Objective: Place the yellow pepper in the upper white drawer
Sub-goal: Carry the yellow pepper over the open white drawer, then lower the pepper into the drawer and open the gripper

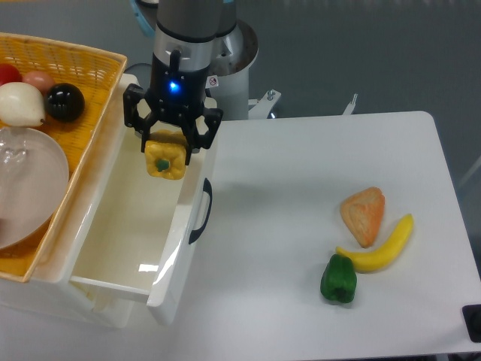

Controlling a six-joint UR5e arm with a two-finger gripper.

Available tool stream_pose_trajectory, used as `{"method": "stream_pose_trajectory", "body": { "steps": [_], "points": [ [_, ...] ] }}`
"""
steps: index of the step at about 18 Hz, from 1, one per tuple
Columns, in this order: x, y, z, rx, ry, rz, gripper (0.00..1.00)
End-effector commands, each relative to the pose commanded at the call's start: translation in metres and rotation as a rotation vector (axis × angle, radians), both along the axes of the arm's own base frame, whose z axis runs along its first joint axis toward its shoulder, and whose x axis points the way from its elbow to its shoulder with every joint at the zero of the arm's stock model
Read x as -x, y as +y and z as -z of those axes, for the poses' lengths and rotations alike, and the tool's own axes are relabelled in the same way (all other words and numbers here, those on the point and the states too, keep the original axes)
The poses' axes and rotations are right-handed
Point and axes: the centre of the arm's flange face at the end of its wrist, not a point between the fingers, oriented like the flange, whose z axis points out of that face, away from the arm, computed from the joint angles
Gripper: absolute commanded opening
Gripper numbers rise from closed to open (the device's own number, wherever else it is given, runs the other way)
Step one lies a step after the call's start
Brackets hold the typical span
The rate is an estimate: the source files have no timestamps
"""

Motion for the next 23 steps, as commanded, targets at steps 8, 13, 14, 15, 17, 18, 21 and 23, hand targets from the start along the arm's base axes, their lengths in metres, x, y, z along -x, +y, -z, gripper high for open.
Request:
{"method": "stream_pose_trajectory", "body": {
  "steps": [8, 13, 14, 15, 17, 18, 21, 23],
  "points": [
    [-0.007, 0.007, 0.008, 0.006, -0.014, 0.018, 0.21],
    [-0.007, 0.007, 0.015, 0.015, -0.018, 0.026, 0.35],
    [-0.008, 0.008, 0.014, 0.013, -0.016, 0.028, 0.37],
    [-0.009, 0.008, 0.014, 0.014, -0.017, 0.032, 0.48],
    [-0.010, 0.009, 0.014, 0.014, -0.017, 0.034, 0.64],
    [-0.011, 0.009, 0.014, 0.012, -0.014, 0.038, 0.84],
    [-0.011, 0.009, 0.013, 0.013, -0.016, 0.036, 0.96],
    [-0.011, 0.009, 0.014, 0.013, -0.015, 0.037, 0.99]
  ]
}}
